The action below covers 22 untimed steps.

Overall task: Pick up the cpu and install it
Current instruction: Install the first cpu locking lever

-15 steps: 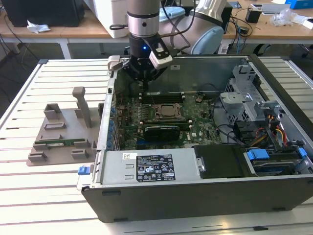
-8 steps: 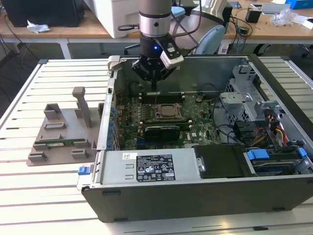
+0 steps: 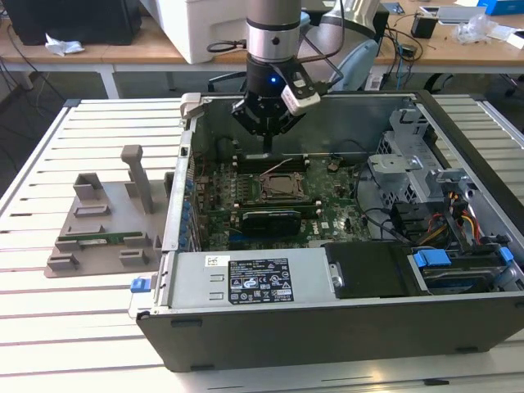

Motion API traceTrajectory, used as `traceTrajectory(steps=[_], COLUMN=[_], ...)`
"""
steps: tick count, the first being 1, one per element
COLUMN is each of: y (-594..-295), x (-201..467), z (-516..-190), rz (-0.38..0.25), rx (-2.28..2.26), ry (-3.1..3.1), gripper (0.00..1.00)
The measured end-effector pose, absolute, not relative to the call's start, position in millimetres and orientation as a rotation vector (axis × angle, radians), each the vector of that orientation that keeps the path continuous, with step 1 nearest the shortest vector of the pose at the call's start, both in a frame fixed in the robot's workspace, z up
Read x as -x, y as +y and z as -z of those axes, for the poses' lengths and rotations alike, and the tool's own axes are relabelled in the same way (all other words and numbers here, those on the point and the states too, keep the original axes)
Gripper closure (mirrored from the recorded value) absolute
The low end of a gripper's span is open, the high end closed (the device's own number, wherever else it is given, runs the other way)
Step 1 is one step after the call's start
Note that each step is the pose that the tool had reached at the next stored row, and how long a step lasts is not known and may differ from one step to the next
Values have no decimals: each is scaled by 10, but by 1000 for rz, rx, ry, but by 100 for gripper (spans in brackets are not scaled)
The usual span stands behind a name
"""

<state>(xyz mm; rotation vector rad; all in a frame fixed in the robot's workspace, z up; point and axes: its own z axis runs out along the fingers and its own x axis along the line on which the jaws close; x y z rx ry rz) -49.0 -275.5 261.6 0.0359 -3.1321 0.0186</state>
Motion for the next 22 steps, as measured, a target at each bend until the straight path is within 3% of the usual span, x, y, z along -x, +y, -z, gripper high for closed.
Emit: traceTrajectory(steps=[2,9,22], y=[-2815,-3004,-2883], x=[490,489,488], z=[-2612,-2586,-2296], rz=[-16,134,140], rx=[-36,-37,-119], ry=[-3132,-3131,-3126], gripper=[89,89,89])
